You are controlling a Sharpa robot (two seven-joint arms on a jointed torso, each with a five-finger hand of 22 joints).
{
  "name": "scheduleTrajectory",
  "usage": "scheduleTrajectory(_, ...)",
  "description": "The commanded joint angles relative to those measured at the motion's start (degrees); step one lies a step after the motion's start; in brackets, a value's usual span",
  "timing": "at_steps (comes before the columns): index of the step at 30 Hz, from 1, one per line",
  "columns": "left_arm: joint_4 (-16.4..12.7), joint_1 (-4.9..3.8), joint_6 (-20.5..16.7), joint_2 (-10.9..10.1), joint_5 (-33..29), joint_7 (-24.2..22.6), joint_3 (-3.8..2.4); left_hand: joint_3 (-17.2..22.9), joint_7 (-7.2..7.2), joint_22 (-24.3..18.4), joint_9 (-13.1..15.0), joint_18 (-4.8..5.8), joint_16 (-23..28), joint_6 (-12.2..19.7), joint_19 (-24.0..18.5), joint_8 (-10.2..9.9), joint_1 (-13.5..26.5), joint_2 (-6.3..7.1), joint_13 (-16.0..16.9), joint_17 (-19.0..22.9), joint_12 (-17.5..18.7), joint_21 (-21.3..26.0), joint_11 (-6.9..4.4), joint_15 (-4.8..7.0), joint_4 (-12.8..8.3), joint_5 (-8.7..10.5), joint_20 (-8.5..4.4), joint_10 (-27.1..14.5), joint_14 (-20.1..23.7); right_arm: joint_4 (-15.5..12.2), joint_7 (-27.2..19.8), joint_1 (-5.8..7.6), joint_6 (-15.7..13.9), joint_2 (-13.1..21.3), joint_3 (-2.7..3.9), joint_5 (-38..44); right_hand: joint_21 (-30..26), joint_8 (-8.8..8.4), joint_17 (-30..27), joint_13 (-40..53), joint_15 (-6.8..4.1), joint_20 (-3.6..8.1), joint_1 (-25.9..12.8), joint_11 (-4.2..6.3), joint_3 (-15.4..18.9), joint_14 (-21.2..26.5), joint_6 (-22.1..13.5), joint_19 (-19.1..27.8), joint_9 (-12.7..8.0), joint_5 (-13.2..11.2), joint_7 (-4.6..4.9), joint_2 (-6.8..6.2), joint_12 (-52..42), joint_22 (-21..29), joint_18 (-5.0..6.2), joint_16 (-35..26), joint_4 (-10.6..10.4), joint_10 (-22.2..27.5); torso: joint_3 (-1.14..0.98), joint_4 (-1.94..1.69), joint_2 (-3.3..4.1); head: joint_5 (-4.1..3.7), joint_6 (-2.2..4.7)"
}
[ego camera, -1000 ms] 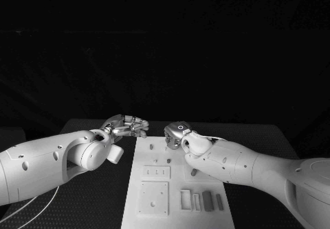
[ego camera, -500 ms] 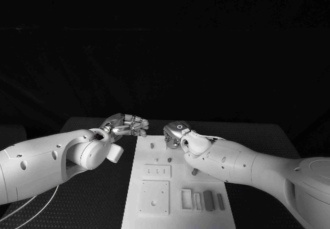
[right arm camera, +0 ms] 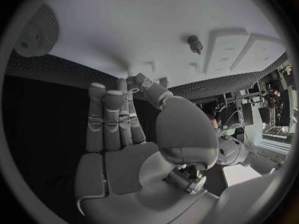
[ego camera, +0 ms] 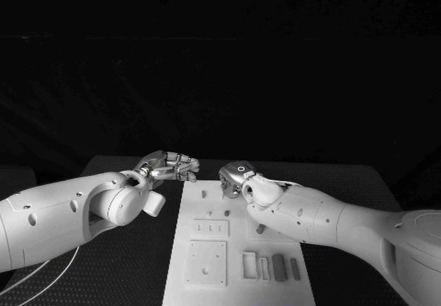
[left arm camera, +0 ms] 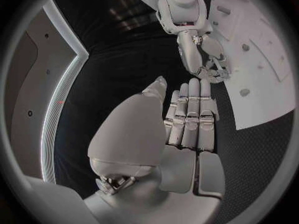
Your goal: Assemble the parts on the task board
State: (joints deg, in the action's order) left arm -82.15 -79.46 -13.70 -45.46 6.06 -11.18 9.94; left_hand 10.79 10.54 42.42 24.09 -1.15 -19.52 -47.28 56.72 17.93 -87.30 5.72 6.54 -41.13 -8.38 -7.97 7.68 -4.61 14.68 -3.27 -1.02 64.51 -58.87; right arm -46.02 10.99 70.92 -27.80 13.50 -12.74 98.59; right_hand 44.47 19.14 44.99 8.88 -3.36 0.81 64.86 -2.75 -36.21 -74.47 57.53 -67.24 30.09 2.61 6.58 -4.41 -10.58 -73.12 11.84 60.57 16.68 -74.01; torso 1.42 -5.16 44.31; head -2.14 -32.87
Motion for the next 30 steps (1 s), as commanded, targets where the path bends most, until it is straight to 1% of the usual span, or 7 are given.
scheduleTrajectory(1, -0.13, -0.13, 0.24, 0.0, -0.23, -0.39, -0.06, -0.14, 0.39, 0.07, -0.07, -0.6, 0.22, -0.13, 0.07, -0.23, -0.56, 0.03, -0.07, -0.09, 0.22, 0.3, -0.07, 0.06, 0.36, -0.07, -0.15, 0.43, -0.3, 0.07, 0.63, -0.16, 1.47, 0.24, -0.09, 0.92, 0.25, 0.19, 0.08, 0.03, -0.29, 0.24, 0.52, 0.0, -0.39, 0.0, 0.29, -0.01, 0.08, 0.11, 0.07, 0.14, -0.03, -0.07, 3.16, 0.27, 0.03, -0.38, 0.0, 0.06, 0.05, 0.03, -0.02)
scheduleTrajectory(10, -0.05, -0.14, 0.31, 0.08, -0.23, -0.29, -0.06, -0.41, 0.39, 0.12, -0.1, -0.59, 0.39, -0.14, 0.1, -0.25, -0.85, 0.04, -0.07, -0.25, 0.34, 0.38, -0.06, 0.06, 0.74, -0.07, -0.15, 0.49, -0.35, 0.31, 1.18, -0.16, 1.14, 0.2, -0.09, 1.13, 0.33, 0.19, 0.09, 0.08, -0.3, 0.27, 0.49, 0.01, -0.41, 0.0, 0.32, -0.06, 0.07, 0.11, 0.07, 0.13, -0.01, -0.14, 3.16, 0.33, 0.02, -0.41, 0.05, 0.01, 0.1, -0.02, -0.02)
scheduleTrajectory(17, 0.05, -0.14, 0.26, 0.06, -0.23, -0.3, -0.06, -0.58, 0.39, 0.15, -0.12, -0.59, 0.5, -0.16, 0.13, -0.25, -1.05, 0.03, -0.07, -0.35, 0.41, 0.43, -0.07, 0.07, 0.97, -0.07, -0.16, 0.54, -0.39, 0.34, 0.99, -0.16, 1.31, 0.04, -0.09, 1.05, 0.38, 0.19, 0.09, 0.11, -0.3, 0.29, 0.47, 0.01, -0.42, 0.0, 0.34, -0.09, 0.06, 0.11, 0.06, 0.11, 0.0, -0.2, 3.16, 0.37, 0.02, -0.43, -0.01, 0.08, 0.13, -0.02, 0.07)
scheduleTrajectory(22, 0.05, -0.15, 0.29, 0.19, -0.23, -0.29, -0.06, -0.7, 0.39, 0.17, -0.13, -0.58, 0.57, -0.17, 0.15, -0.26, -1.19, 0.02, -0.06, -0.42, 0.46, 0.46, -0.06, 0.07, 1.13, -0.07, -0.15, 0.57, -0.41, 0.4, 0.88, -0.16, 1.07, -0.16, -0.09, 0.63, 0.41, 0.18, 0.09, 0.13, -0.3, 0.3, 0.45, 0.01, -0.43, 0.02, 0.33, -0.1, 0.05, 0.11, 0.07, 0.11, 0.02, -0.23, 3.16, 0.38, 0.01, -0.42, 0.09, 0.01, 0.15, -0.05, 0.18)
scheduleTrajectory(25, 0.08, -0.15, 0.3, 0.21, -0.23, -0.27, -0.06, -0.74, 0.39, 0.18, -0.14, -0.58, 0.59, -0.16, 0.15, -0.26, -1.24, 0.02, -0.07, -0.44, 0.48, 0.47, -0.06, 0.07, 1.17, -0.07, -0.16, 0.57, -0.42, 0.71, 0.28, -0.16, 0.1, -0.35, -0.09, -0.71, 0.4, 0.03, 0.03, 0.13, -0.22, 0.29, 0.34, -0.07, -0.47, 0.16, 0.11, -0.02, -0.03, 0.11, 0.15, 0.07, 0.18, -0.29, 3.16, 0.32, -0.01, -0.22, 0.08, -0.02, 0.15, -0.07, 0.17)
scheduleTrajectory(27, 0.09, -0.15, 0.3, 0.21, -0.23, -0.26, -0.06, -0.76, 0.39, 0.19, -0.14, -0.58, 0.61, -0.16, 0.16, -0.27, -1.27, 0.01, -0.07, -0.46, 0.49, 0.48, -0.06, 0.07, 1.2, -0.07, -0.16, 0.57, -0.43, 1.01, -0.19, -0.16, 0.03, -0.48, -0.09, -1.57, 0.23, -0.95, -0.24, -0.13, 0.38, 0.23, 0.45, -0.71, -0.76, 0.58, -1.59, 0.36, -0.46, 0.11, 0.85, -0.14, 1.24, -0.38, 3.16, 0.0, 0.02, 1.43, 0.08, -0.02, 0.15, -0.07, 0.17)
scheduleTrajectory(30, 0.18, -0.15, 0.26, 0.23, -0.23, -0.24, -0.06, -0.8, 0.39, 0.19, -0.14, -0.58, 0.63, -0.16, 0.16, -0.27, -1.31, 0.02, -0.07, -0.48, 0.5, 0.49, -0.06, 0.07, 1.25, -0.07, -0.16, 0.58, -0.44, 1.16, -0.51, -0.16, 0.08, -0.53, -0.1, -2.01, 0.32, -2.18, -0.3, -0.61, 1.35, 0.19, 0.46, -1.72, -0.6, 0.49, -3.88, 0.41, -1.01, 0.1, 1.9, -1.32, 2.71, -0.59, 3.16, 0.19, -0.01, 3.8, 0.12, -0.04, 0.18, -0.07, 0.05)
